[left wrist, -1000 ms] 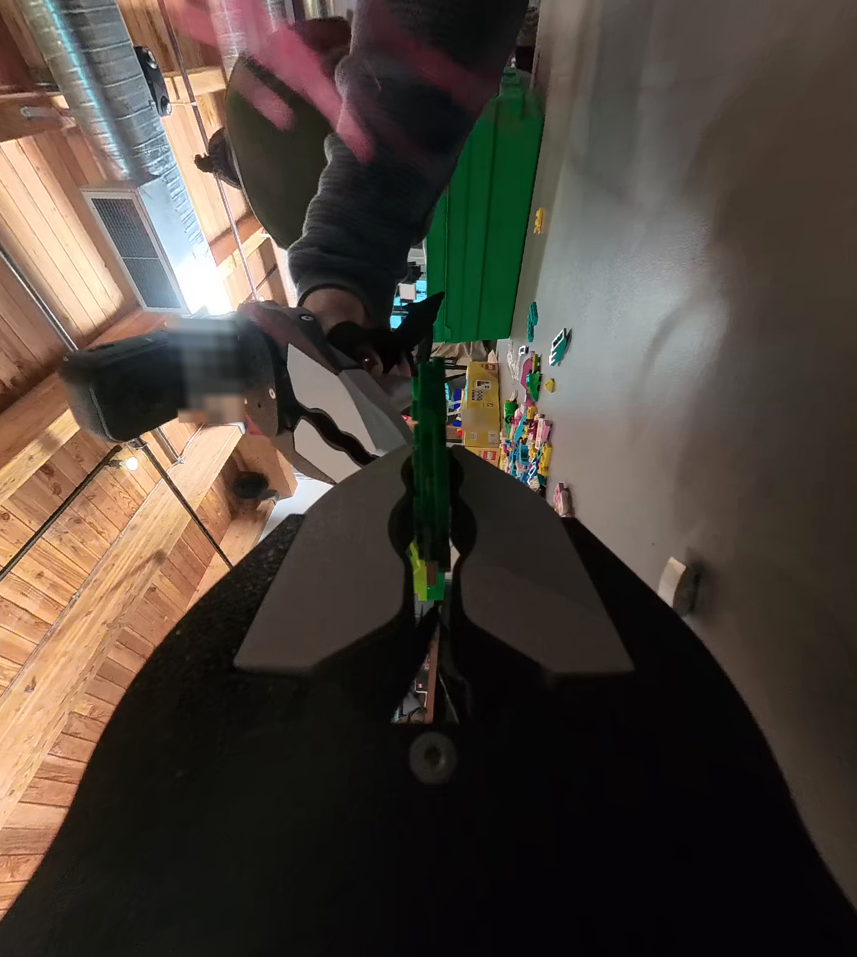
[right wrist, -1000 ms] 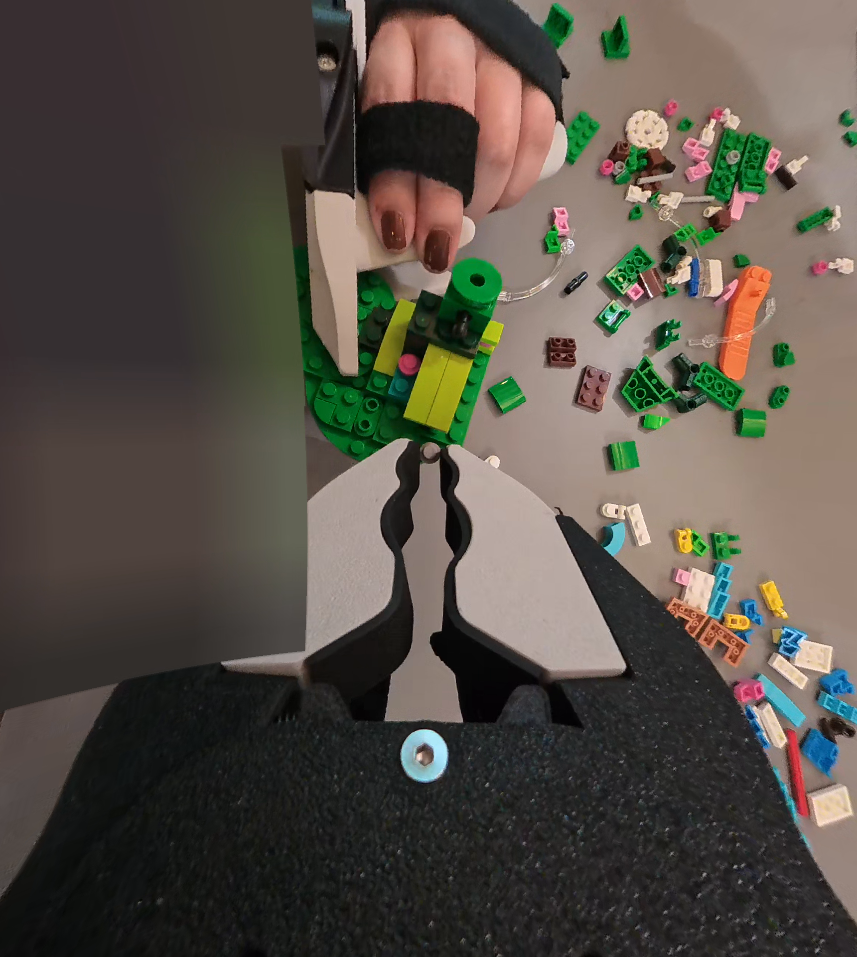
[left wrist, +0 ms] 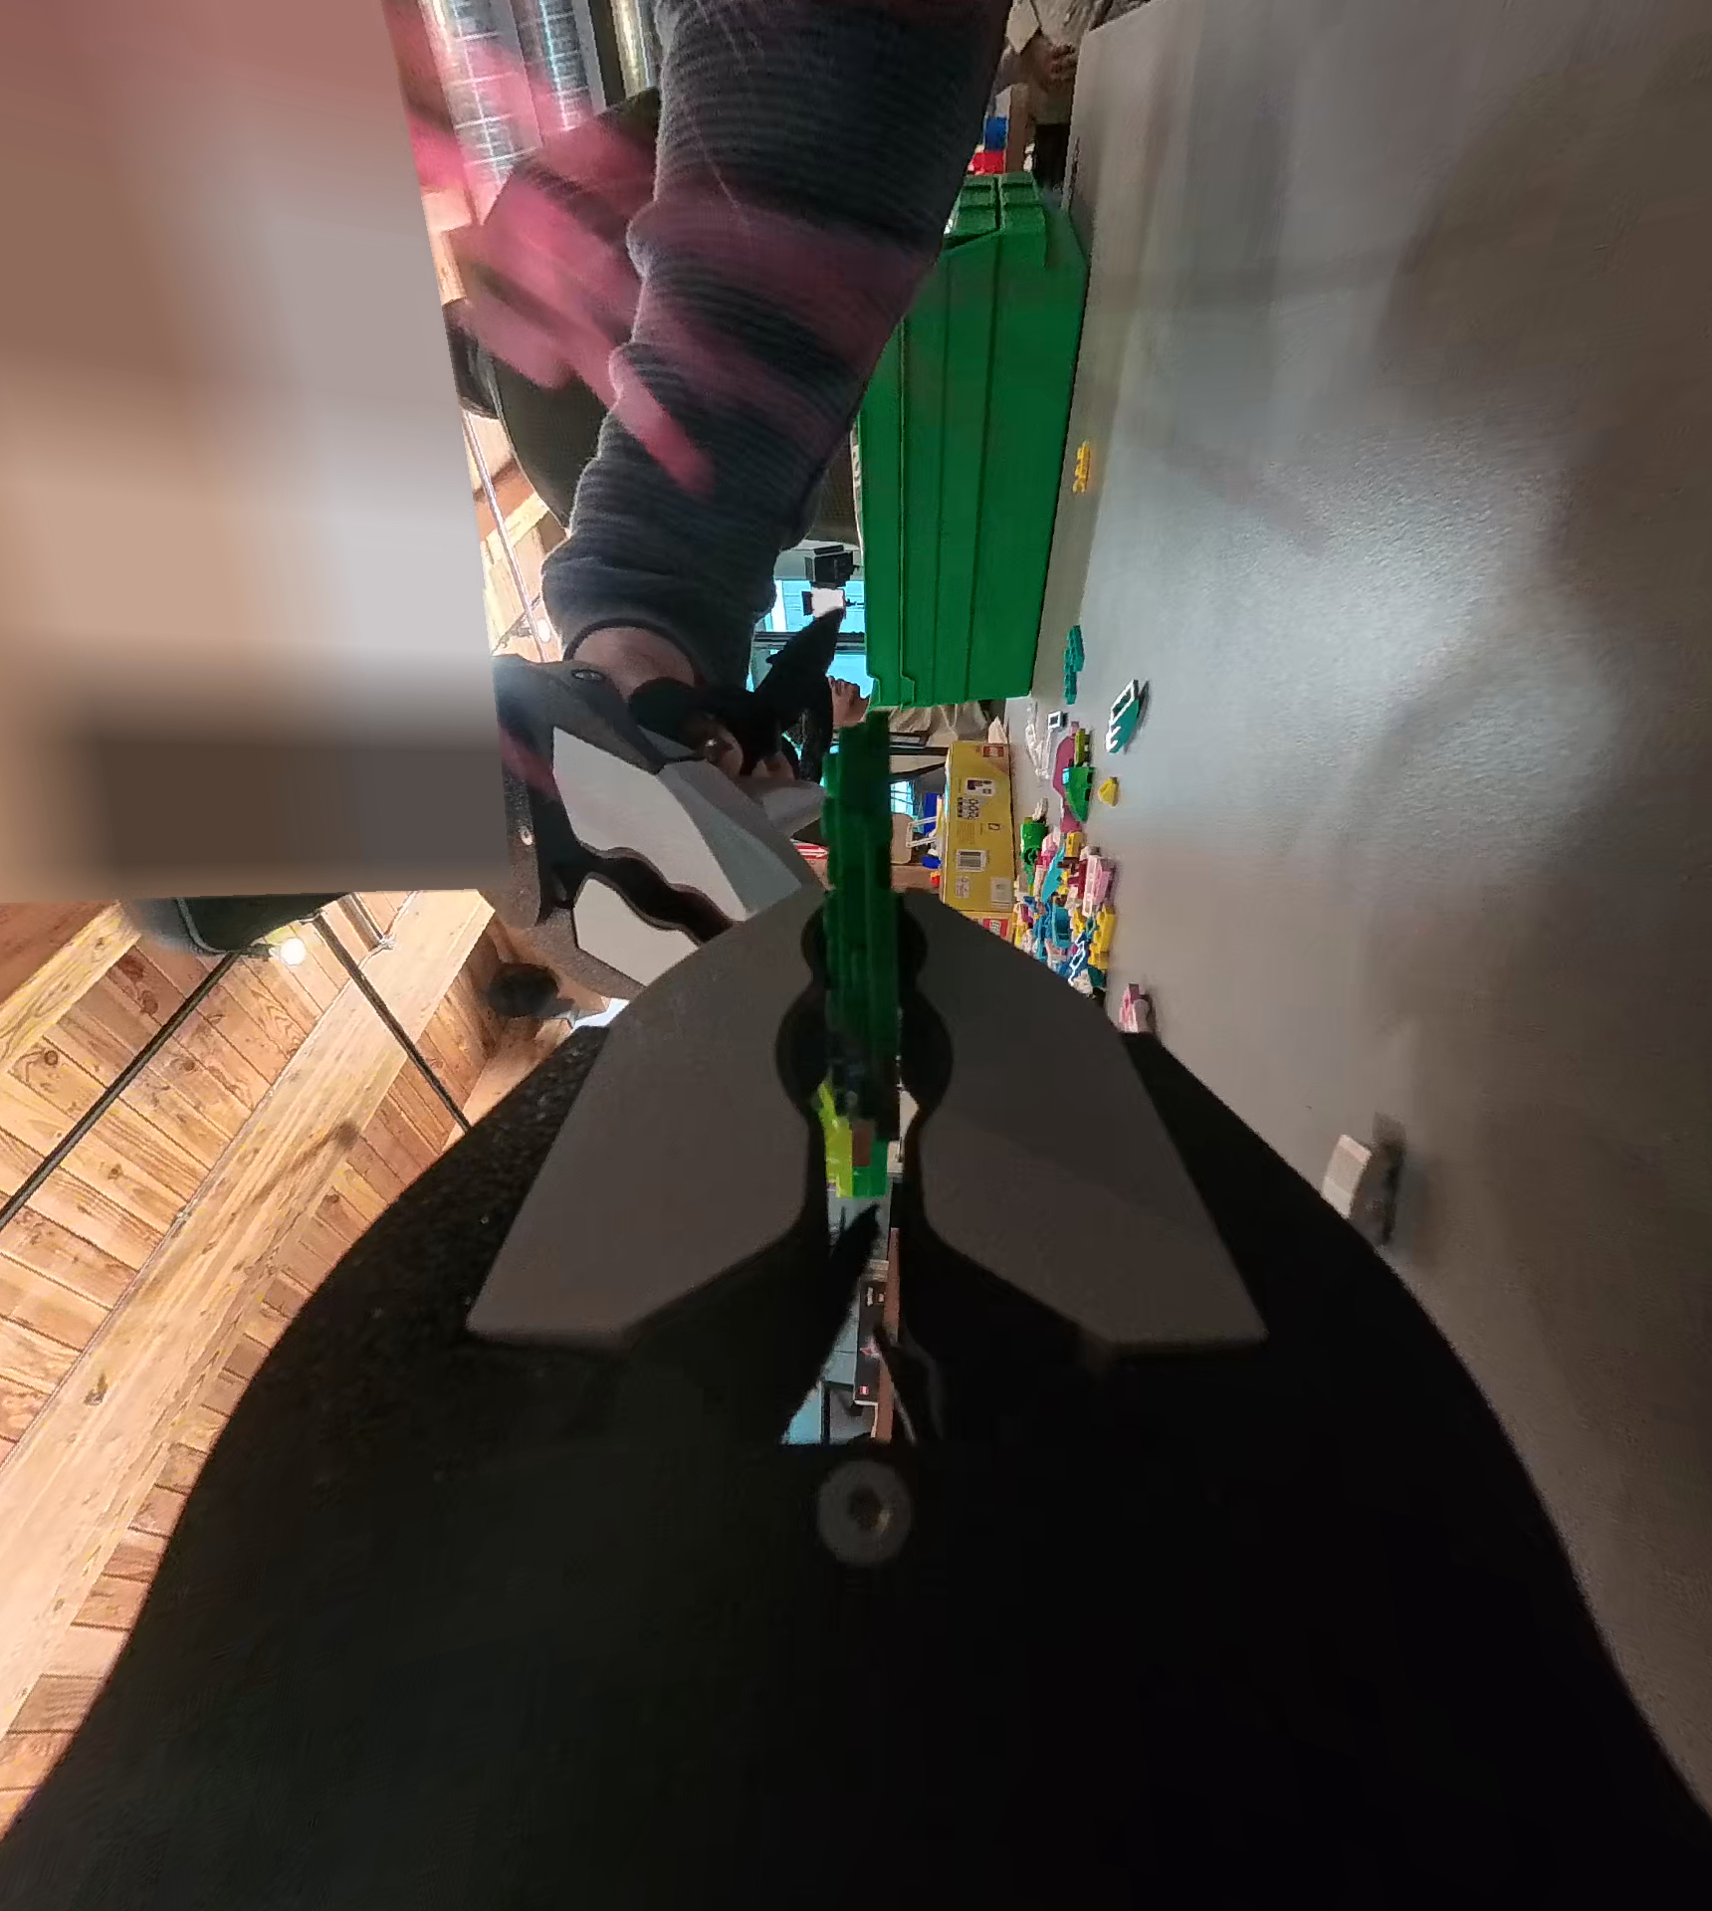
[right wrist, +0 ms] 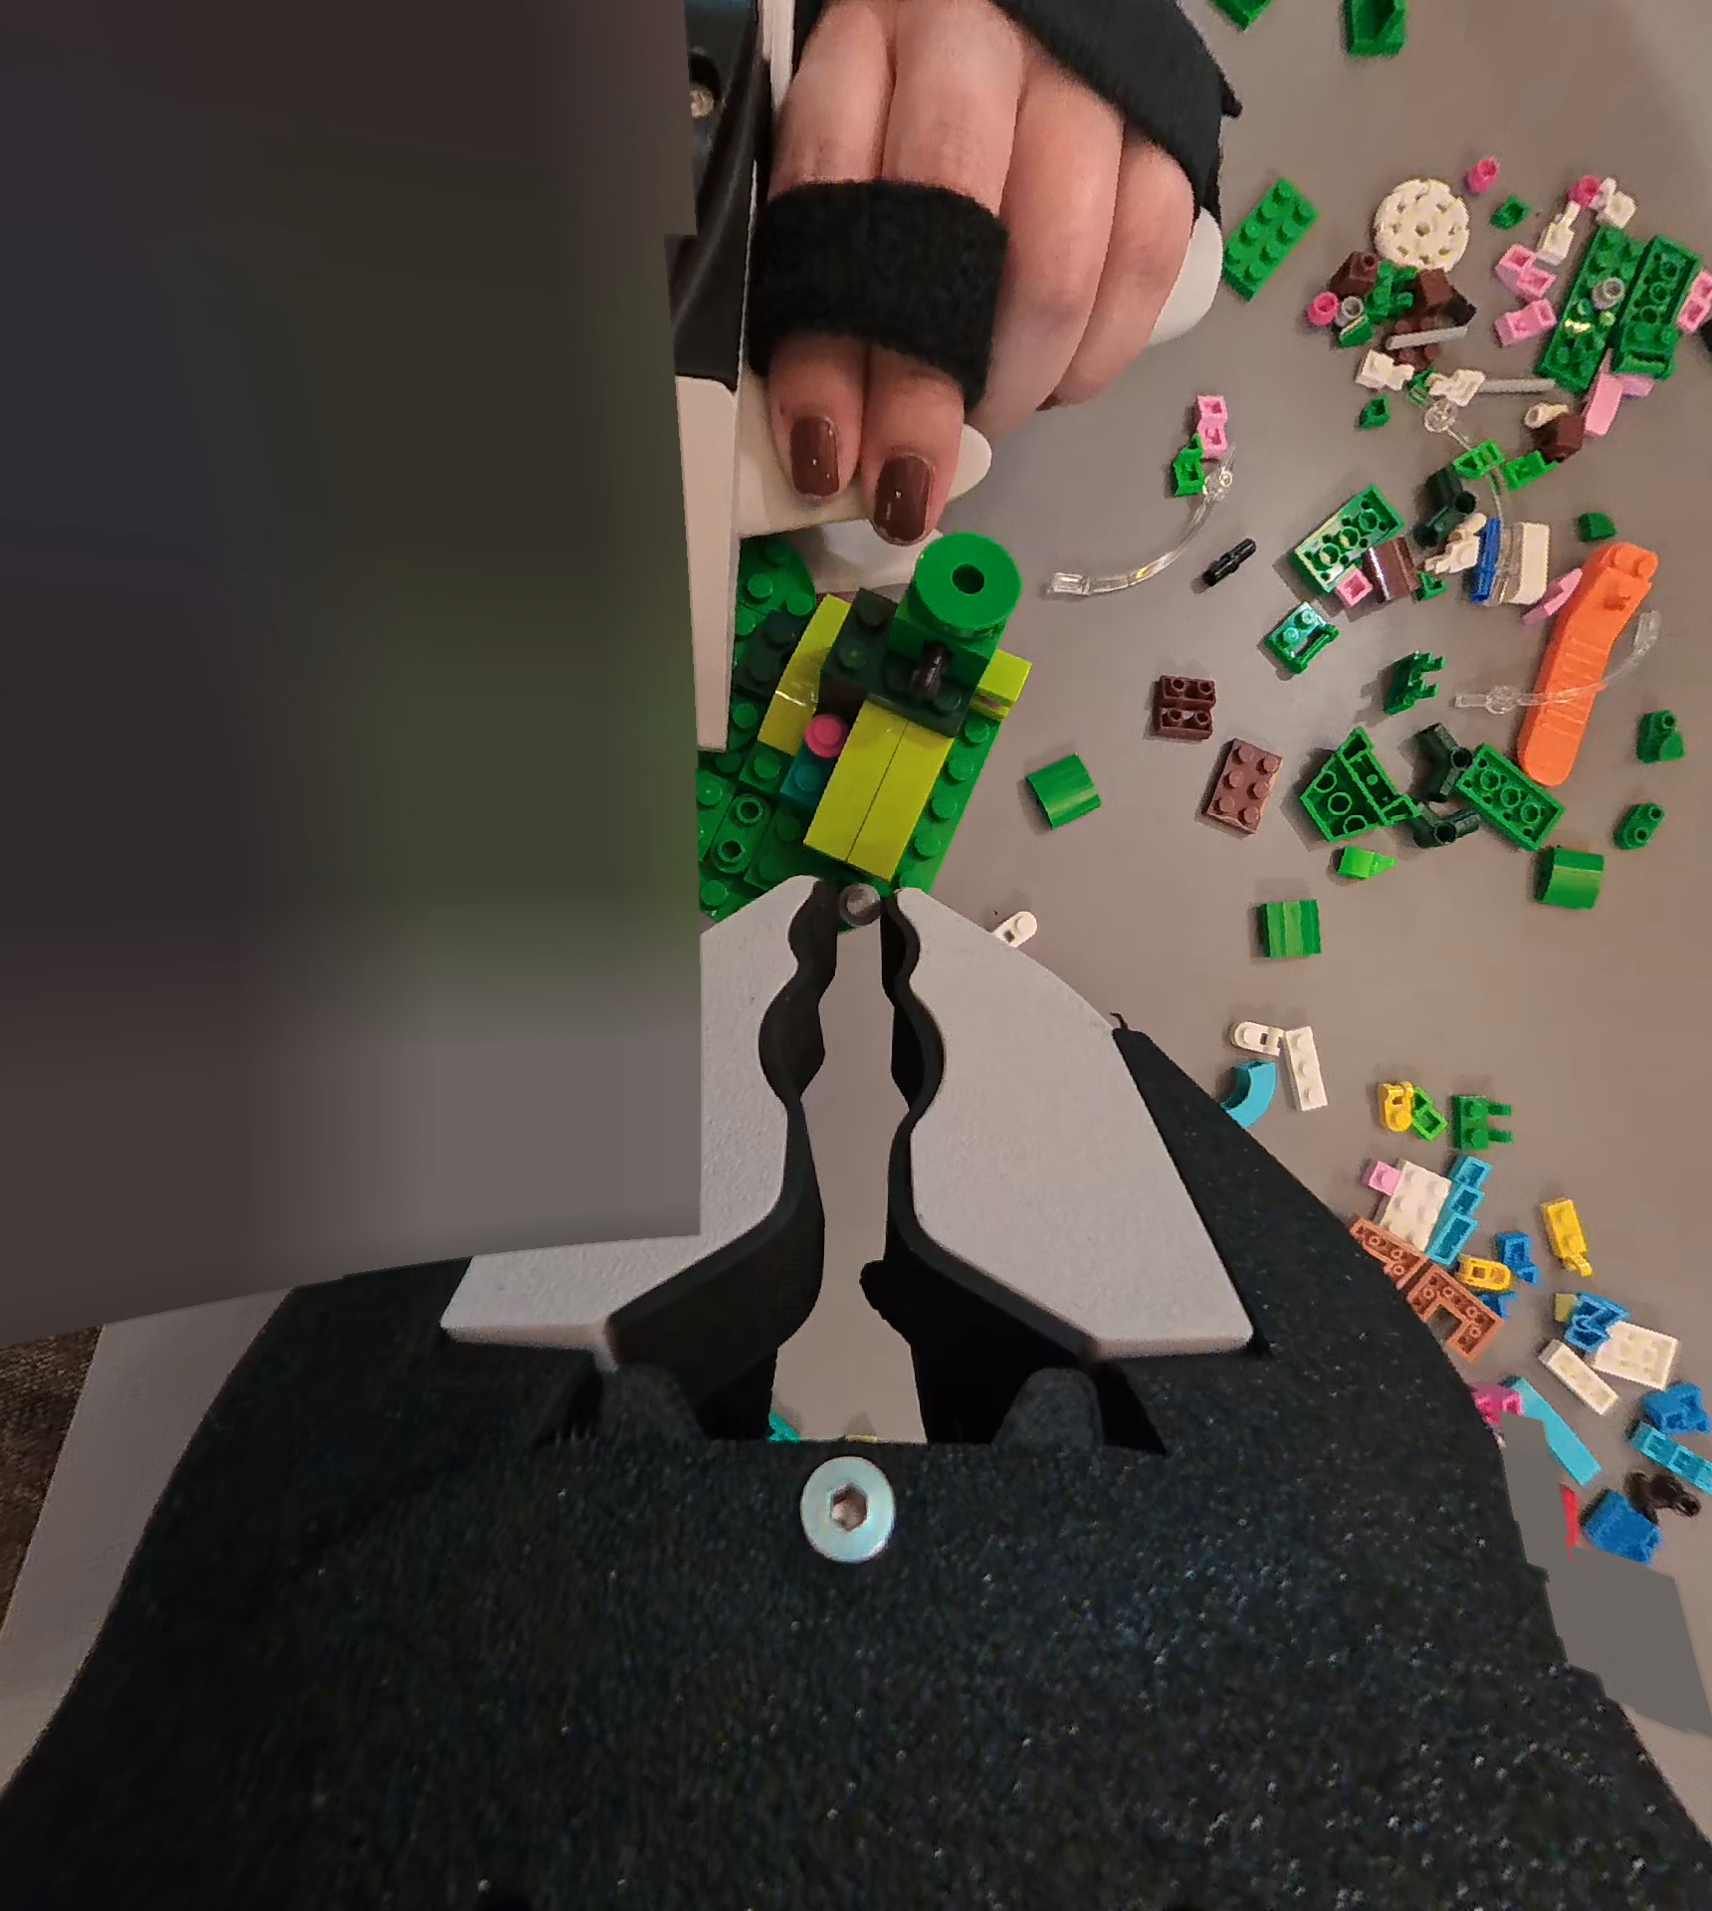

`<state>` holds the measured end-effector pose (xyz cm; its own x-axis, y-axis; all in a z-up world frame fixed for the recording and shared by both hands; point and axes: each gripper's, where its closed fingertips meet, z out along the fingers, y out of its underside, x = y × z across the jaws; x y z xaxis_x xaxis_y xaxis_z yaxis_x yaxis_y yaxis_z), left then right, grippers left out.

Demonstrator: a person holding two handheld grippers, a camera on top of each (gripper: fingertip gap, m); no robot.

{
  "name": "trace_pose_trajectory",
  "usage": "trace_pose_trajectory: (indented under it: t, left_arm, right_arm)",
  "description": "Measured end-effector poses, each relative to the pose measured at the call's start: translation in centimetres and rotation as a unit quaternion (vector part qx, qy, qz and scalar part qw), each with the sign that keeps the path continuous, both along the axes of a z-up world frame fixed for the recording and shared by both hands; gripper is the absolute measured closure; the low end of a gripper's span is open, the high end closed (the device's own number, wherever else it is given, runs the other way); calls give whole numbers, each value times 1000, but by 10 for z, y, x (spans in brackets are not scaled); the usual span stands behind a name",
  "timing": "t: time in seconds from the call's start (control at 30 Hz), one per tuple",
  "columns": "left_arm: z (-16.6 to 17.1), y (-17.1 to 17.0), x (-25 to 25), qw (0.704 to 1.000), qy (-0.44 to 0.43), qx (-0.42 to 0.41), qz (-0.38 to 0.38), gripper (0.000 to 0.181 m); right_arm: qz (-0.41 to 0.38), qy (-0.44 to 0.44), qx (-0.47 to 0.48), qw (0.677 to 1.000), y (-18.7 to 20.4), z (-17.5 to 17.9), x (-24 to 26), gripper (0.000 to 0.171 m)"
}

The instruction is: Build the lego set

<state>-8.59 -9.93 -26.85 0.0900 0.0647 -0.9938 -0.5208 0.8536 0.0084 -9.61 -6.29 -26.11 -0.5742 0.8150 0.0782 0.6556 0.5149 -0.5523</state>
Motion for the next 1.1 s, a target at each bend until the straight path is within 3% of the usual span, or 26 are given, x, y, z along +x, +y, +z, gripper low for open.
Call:
trace_pose_trajectory:
  t: [0.3, 0.5, 0.63, 0.7, 0.83, 1.0, 1.1]
  left_arm:
    - [1, 0, 0, 1000, -1, 2, 1, 174]
    - [5, 1, -2, 1000, -6, 3, 4, 174]
    - [12, 3, -4, 1000, -20, -1, 8, 174]
    - [19, 6, -7, 999, -40, -13, 12, 174]
    - [34, 8, -10, 997, -74, -31, 9, 174]
    - [50, 4, -11, 992, -112, -53, -3, 174]
    - [56, 2, -10, 990, -126, -64, -11, 174]
  right_arm:
    - [-2, 3, 2, 1000, 0, 2, 1, 161]
    - [-21, 55, 15, 998, 8, 15, 6, 153]
    - [-11, 125, 50, 991, 7, 23, 16, 134]
    - [-10, 184, 123, 975, 13, 25, 15, 120]
    - [-2, 282, 302, 910, 21, 29, 8, 118]
    - [8, 319, 466, 825, 23, 40, -4, 135]
    - [18, 336, 492, 803, 18, 44, -11, 142]
